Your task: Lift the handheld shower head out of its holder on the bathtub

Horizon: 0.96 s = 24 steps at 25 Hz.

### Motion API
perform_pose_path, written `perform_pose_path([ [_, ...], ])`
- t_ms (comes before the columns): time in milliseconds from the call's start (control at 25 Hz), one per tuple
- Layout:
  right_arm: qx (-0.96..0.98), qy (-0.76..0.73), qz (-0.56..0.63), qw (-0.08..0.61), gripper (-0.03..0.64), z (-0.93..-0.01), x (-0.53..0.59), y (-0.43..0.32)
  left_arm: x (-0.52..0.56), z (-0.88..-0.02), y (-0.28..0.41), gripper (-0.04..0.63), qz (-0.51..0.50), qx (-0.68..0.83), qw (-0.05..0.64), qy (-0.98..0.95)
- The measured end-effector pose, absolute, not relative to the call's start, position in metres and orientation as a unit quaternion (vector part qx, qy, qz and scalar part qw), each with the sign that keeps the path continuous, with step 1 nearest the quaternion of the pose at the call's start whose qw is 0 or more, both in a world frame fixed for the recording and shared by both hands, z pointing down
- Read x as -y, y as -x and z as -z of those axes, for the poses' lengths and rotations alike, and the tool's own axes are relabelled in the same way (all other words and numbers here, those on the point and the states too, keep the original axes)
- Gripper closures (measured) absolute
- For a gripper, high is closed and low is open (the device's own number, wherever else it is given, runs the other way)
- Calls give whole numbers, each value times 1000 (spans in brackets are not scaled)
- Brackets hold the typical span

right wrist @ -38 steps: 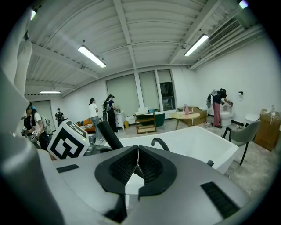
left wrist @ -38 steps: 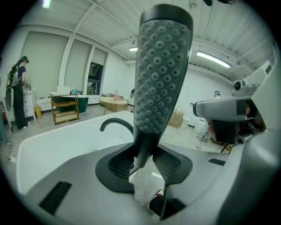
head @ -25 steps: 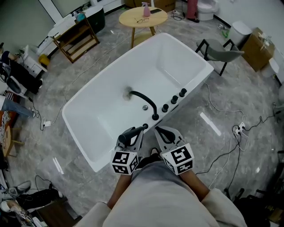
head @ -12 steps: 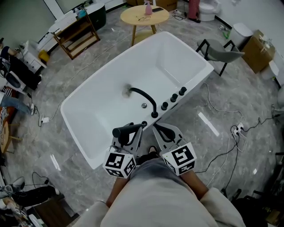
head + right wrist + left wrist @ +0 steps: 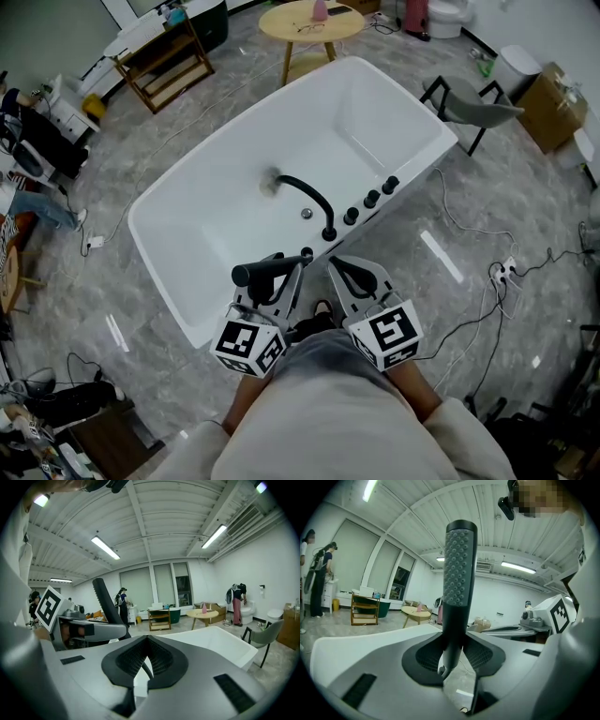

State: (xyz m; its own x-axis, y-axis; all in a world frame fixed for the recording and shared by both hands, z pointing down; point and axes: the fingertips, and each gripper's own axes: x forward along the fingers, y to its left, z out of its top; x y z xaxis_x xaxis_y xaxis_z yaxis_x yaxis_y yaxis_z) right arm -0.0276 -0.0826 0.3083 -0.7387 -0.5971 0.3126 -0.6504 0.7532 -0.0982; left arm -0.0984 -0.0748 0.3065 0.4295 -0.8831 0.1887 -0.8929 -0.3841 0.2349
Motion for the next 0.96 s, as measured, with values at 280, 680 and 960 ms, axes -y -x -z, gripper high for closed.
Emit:
perform_pose_path([
  [280,928,-327,-115,134,598,-315,82,30,73,-312,102,457,-28,539,146,-829],
  [680,927,-325,-123,142,598,-323,77,28,70,-329,98,457,-31,531,170,-830],
  [960,927,-326,-126,136,598,-321,77,26,71,-332,97,457,-44,530,161,-831],
])
